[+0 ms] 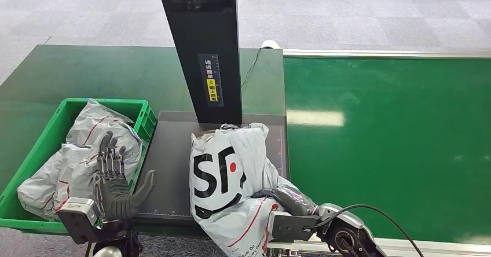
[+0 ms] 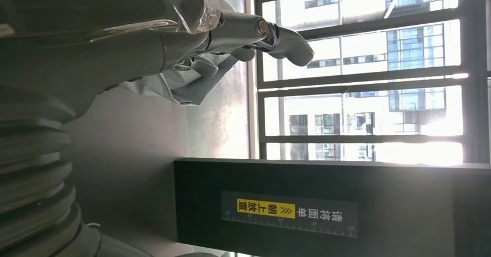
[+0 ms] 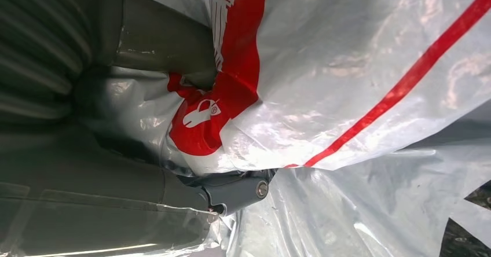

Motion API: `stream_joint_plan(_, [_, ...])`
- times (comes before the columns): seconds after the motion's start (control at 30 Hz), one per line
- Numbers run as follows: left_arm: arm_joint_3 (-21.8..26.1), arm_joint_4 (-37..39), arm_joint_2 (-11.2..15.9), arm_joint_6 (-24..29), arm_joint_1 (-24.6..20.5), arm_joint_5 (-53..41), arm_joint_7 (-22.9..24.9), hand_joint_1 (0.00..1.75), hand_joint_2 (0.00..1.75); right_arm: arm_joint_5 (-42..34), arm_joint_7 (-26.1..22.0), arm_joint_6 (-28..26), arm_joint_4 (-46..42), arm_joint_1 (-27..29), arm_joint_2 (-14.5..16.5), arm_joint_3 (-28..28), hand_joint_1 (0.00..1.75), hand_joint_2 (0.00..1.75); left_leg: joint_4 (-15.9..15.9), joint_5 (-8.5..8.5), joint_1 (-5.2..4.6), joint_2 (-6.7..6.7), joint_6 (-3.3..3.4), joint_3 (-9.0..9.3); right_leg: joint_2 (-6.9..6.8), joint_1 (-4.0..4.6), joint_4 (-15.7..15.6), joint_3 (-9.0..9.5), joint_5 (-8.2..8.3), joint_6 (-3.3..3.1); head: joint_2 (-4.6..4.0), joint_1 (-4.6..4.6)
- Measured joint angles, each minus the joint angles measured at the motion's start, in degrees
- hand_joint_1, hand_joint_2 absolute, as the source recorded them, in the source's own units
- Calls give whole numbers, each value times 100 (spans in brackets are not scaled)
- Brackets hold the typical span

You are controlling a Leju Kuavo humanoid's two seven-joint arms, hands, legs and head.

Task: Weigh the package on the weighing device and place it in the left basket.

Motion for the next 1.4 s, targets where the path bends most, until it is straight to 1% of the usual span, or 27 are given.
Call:
stream_joint_plan(0.43, [7,-9,0,2,-16,0,2,0,175,11,-3,39,57,-72,-29,71,175,175,0,0,-1,0,0,0,0,-1,0,2,0,0,0,-1])
stream_joint_plan(0.57, [25,-9,0,15,-85,3,22,0,175,0,-103,236,124,-207,-34,164,175,175,0,0,0,1,0,2,1,-1,0,4,0,0,0,0])
stream_joint_plan(0.63, [48,-19,-3,46,-109,6,28,0,175,32,-160,173,175,-285,-18,215,175,175,0,0,0,1,0,2,1,-1,0,6,0,0,0,0])
stream_joint_plan(0.77, [89,-111,-31,95,-43,-9,16,0,175,203,-211,-309,292,-422,115,255,0,175,0,0,0,0,0,2,0,-1,0,6,0,0,0,0])
stream_joint_plan(0.83, [100,-161,-46,103,8,-12,-17,0,175,319,-355,-689,325,-452,198,249,0,175,0,0,0,-3,0,0,-2,0,0,5,0,0,0,1])
stream_joint_plan(0.87, [107,-182,-54,103,36,-13,-42,0,175,426,-452,-976,330,-453,246,233,0,175,0,0,0,-3,0,-1,-2,-1,1,4,0,0,0,0])
stream_joint_plan(1.07, [133,-224,-81,96,111,-16,-180,0,175,1637,-875,-3157,128,-373,551,54,0,175,0,0,-1,-3,0,-3,-1,-1,1,-2,0,0,0,0])
stream_joint_plan(1.13, [133,-222,-81,116,96,-4,-228,0,175,1878,-990,-3752,27,-320,623,3,0,175,0,0,-1,-2,0,-3,-1,-1,1,-3,0,0,0,-1])
stream_joint_plan(1.2, [133,-213,-80,150,63,13,-268,0,175,1959,-1125,-4237,-51,-283,671,-37,0,175,0,0,-1,-2,0,-4,-1,-1,1,-3,0,0,0,0])
stream_joint_plan(1.27, [132,-197,-79,169,22,30,-289,0,175,1994,-1206,-4515,-116,-272,704,-68,0,175,0,0,-1,-1,0,-3,0,-1,1,-3,0,0,0,1])
stream_joint_plan(1.4, [131,-183,-79,173,-25,45,-299,0,175,2024,-1238,-4595,-190,-258,740,-105,0,175,0,0,-1,-1,0,-3,0,-1,1,-3,0,0,0,-1])
